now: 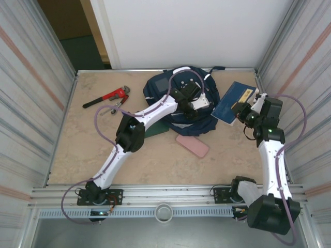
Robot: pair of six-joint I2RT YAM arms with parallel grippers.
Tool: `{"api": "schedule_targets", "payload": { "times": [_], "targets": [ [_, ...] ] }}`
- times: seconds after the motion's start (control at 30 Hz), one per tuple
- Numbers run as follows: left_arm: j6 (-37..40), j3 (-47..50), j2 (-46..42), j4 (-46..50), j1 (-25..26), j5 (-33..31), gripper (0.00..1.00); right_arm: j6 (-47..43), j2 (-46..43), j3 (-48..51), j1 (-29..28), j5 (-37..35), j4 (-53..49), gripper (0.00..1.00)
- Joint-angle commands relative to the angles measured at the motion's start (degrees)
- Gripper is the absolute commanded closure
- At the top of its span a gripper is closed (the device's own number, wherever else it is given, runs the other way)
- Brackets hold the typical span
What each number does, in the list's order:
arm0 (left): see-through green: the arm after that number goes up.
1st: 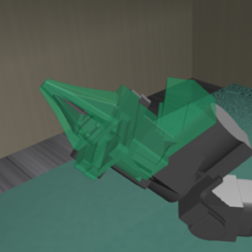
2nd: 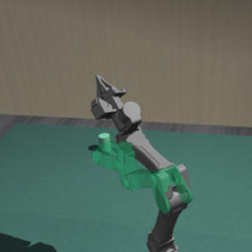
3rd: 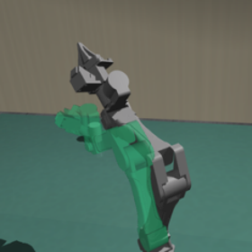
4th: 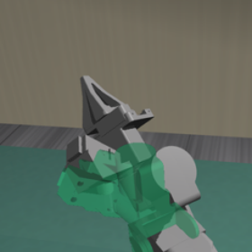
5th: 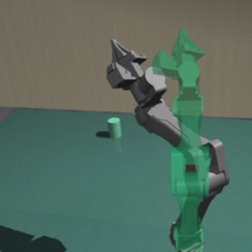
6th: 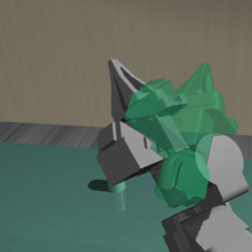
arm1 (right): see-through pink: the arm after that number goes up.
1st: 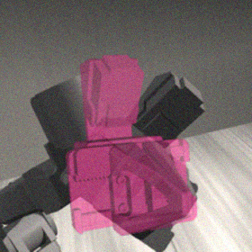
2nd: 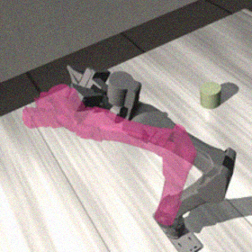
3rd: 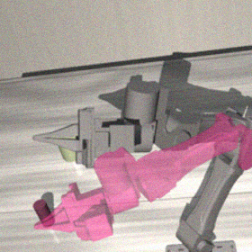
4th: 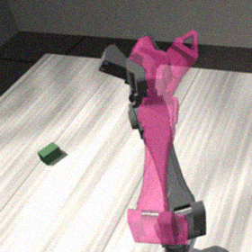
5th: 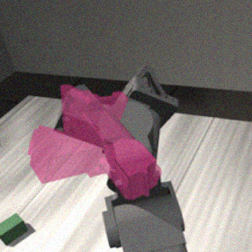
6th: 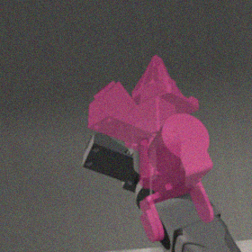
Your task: Pack the student bag
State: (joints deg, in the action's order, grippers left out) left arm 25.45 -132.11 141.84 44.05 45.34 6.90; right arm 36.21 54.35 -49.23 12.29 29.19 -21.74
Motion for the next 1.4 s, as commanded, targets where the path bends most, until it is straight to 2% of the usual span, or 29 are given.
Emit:
{"api": "schedule_targets", "payload": {
  "times": [0.0,0.1,0.27,0.37,0.47,0.63,0.7,1.0,1.1,1.13,1.23,1.27,1.3,1.37],
  "targets": [
    [-2.36,-1.06,-4.98,-1.37,-1.30,4.38,0.93,-2.60,-3.35,0.58,0.19,-4.31,-3.75,1.00],
    [-6.27,-0.26,-8.64,-3.98,-3.10,8.10,1.00,-2.43,-4.40,0.19,0.08,-3.01,-6.96,1.00],
    [-15.20,3.08,-14.71,-11.43,-7.34,17.72,1.00,3.48,-7.55,3.17,-1.56,2.29,-6.94,1.00],
    [-21.17,4.57,-16.57,-15.99,-9.95,24.39,1.00,10.45,-8.12,6.02,-3.25,6.88,-1.81,1.00],
    [-25.04,5.32,-17.36,-19.37,-11.58,28.56,1.00,16.50,-6.76,8.89,-7.52,6.76,5.16,1.00],
    [-26.19,4.97,-17.24,-21.37,-12.63,33.17,1.00,22.85,1.30,9.25,-16.81,-0.90,18.43,1.00],
    [-26.24,4.61,-16.97,-21.39,-13.02,34.47,1.00,24.64,7.29,8.06,-19.51,-3.58,24.39,1.00],
    [-26.28,2.18,-14.71,-20.68,-13.48,38.75,1.00,29.14,29.40,0.71,-26.69,-19.48,41.99,1.00],
    [-26.33,1.78,-14.23,-20.33,-13.47,39.40,1.00,28.37,38.64,-5.31,-28.40,-24.25,46.39,1.00],
    [-26.33,1.69,-14.14,-20.38,-13.44,39.42,1.00,28.22,42.58,-7.73,-28.68,-24.79,48.18,0.98],
    [-25.90,1.43,-13.79,-20.54,-13.53,38.77,1.00,27.69,52.63,-14.62,-28.48,-22.32,49.81,0.69],
    [-25.97,1.28,-13.53,-20.71,-13.53,38.27,1.00,26.72,53.56,-15.71,-28.30,-21.02,48.90,0.57],
    [-26.26,1.09,-13.29,-20.84,-13.68,37.98,1.00,25.62,53.26,-15.71,-28.08,-20.01,47.53,0.51],
    [-27.77,0.63,-12.53,-21.39,-14.14,37.49,1.00,21.37,48.67,-12.23,-27.45,-18.38,44.09,0.43]
  ]
}}
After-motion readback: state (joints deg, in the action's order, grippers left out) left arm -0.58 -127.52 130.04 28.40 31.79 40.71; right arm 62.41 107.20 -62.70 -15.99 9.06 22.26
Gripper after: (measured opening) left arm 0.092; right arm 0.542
